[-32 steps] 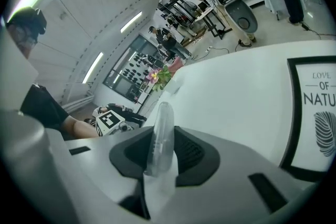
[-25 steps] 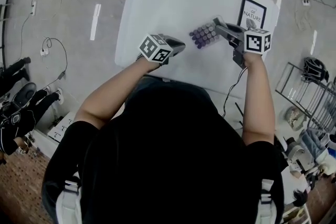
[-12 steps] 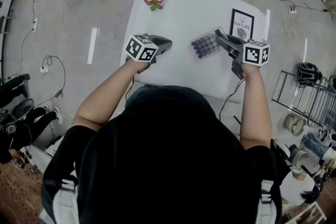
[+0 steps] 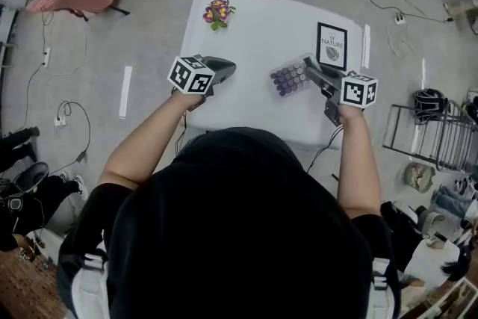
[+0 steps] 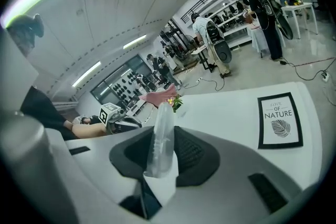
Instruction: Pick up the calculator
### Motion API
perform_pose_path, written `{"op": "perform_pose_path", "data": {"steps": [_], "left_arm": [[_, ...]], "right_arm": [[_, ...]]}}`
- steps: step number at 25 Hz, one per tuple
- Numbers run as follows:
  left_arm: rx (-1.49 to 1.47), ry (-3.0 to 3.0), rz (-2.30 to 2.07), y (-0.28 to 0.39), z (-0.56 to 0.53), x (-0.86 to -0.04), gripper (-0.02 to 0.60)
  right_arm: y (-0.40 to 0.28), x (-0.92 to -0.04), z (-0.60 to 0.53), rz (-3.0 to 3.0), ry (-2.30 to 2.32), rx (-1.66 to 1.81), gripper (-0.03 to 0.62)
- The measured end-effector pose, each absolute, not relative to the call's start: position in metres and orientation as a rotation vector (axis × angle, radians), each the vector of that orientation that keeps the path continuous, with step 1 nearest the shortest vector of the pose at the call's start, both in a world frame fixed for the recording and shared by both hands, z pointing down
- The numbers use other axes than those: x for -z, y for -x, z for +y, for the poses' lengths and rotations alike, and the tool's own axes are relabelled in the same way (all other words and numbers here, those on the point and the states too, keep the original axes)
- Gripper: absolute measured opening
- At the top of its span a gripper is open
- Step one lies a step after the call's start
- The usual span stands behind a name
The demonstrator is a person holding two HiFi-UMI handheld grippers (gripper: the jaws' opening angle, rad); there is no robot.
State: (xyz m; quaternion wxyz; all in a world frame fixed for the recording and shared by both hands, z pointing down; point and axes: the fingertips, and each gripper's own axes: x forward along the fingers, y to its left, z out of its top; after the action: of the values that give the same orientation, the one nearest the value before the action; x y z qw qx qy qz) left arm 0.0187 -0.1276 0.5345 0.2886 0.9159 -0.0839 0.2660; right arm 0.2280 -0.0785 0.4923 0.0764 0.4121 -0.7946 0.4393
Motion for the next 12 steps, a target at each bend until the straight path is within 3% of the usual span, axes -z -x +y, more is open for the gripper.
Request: {"op": "perform_pose_path", "data": {"steps": [12], "left_arm": [[-0.672,-2.5,-0.212,0.006,-0.124,-0.511,0.015]], "right_arm": [[-0.214,-0.465,-0.042,-2.389,-1.393,-1.234,0.107]]}}
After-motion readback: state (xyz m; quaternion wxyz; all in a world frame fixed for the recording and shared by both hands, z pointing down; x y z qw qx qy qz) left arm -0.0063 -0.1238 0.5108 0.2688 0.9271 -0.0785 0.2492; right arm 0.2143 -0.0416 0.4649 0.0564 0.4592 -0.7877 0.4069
